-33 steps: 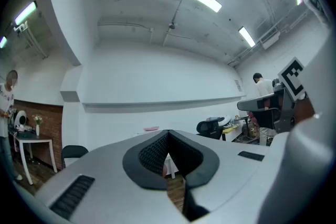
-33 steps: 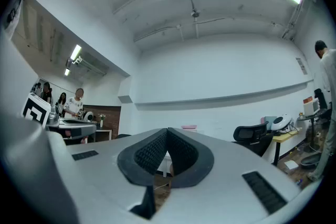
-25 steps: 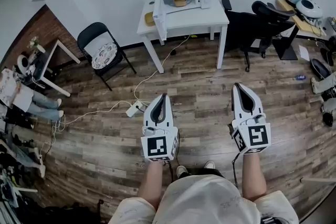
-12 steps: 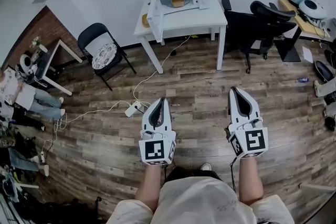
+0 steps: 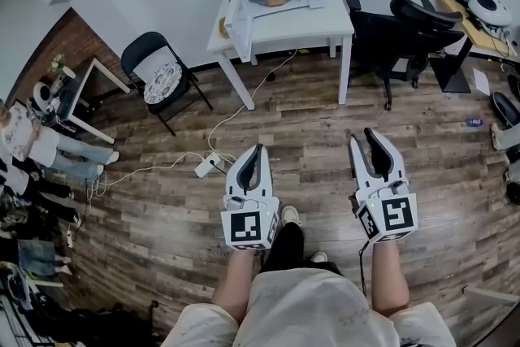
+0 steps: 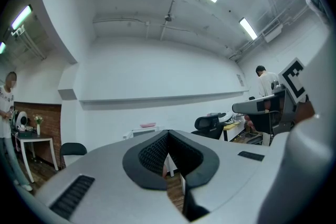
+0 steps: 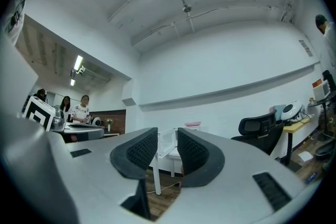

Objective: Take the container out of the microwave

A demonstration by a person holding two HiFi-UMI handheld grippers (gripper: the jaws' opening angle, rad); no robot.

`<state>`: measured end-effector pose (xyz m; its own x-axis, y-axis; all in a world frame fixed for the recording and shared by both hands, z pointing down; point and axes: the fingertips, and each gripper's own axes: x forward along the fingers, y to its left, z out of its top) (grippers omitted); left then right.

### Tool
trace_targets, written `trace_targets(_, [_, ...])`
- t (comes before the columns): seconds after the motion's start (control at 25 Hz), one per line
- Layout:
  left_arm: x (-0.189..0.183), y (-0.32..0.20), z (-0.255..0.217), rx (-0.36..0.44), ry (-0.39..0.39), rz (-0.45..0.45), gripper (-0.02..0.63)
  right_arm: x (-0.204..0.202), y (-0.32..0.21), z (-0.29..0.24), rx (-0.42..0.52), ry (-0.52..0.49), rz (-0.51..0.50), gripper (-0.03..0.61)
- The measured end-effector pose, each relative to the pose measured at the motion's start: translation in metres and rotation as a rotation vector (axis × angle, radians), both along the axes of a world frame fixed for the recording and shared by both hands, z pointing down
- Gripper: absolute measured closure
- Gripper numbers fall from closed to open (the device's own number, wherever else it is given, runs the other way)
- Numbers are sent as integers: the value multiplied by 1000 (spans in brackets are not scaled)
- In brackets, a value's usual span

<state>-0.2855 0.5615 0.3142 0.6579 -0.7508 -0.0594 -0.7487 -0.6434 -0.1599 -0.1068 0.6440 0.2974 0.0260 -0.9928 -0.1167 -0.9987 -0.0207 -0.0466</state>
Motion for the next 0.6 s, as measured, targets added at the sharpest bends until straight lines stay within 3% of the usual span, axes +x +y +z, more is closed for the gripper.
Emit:
trace_targets(0.32, [0,-53,6,2,32,-23,607,3,-53,3,-14,34,-17,446])
trace_targets(0.6, [-1,-130,8,-12,61,-37,607,2,-133,0,-38,62,-25,446])
